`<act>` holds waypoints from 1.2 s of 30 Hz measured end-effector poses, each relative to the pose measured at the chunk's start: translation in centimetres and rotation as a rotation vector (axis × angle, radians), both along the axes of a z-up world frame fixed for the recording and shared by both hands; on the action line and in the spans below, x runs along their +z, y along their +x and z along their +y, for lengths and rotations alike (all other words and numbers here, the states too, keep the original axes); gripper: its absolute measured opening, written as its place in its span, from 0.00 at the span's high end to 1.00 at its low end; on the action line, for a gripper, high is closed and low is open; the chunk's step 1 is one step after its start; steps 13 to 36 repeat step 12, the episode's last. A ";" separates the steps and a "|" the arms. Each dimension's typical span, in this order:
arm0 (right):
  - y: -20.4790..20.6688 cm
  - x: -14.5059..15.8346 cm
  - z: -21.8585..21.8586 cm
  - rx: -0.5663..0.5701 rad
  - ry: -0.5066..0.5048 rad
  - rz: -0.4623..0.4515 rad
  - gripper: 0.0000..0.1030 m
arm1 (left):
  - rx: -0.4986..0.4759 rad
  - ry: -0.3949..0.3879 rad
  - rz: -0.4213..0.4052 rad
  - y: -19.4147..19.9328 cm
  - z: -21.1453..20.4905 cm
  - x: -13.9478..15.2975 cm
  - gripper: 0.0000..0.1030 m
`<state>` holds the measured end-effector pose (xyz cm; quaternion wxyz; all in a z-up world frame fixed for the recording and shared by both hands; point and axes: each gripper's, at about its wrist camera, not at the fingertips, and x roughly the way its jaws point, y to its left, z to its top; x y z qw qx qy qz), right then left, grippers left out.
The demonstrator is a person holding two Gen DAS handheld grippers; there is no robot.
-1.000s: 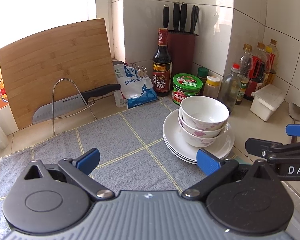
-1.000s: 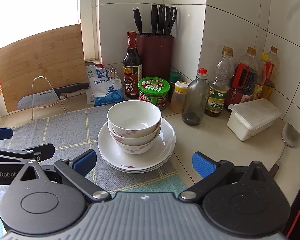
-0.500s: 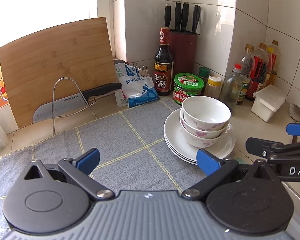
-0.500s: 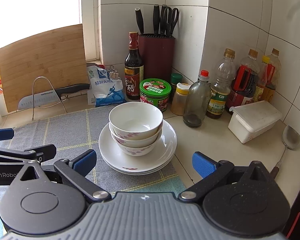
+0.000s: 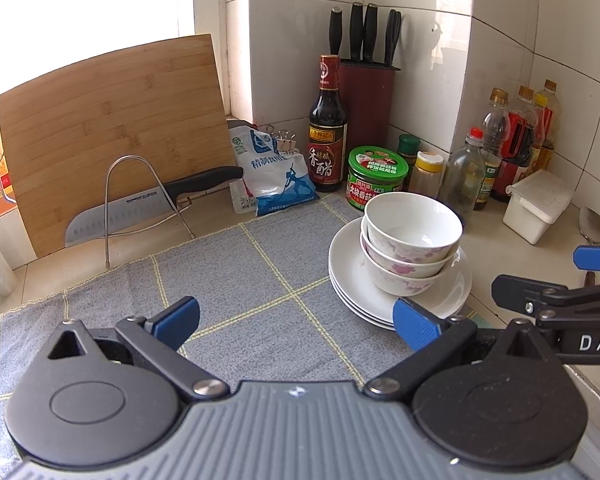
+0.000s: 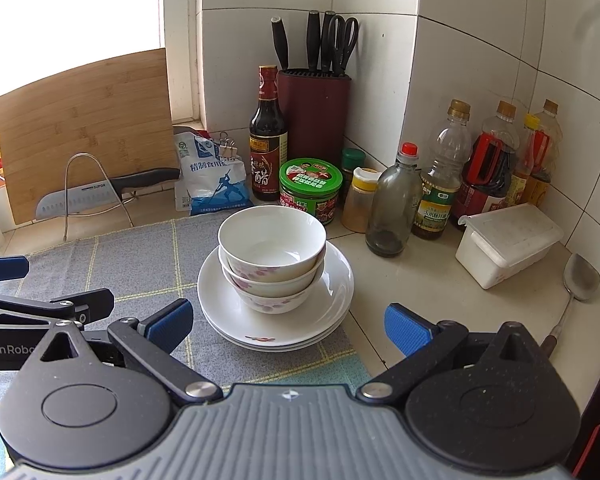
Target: Organize plates and bowls
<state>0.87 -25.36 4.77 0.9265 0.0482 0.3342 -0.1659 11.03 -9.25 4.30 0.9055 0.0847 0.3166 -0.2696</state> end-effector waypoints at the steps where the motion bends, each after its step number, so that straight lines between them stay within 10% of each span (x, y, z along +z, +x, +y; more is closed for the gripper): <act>1: 0.0 0.0 0.0 0.000 -0.001 0.000 0.00 | 0.000 0.000 0.001 0.0 0.0 0.0 0.01; 36: 0.0 0.1 -0.1 -0.001 -0.006 -0.001 0.00 | 0.000 -0.003 0.004 0.1 0.0 0.1 0.01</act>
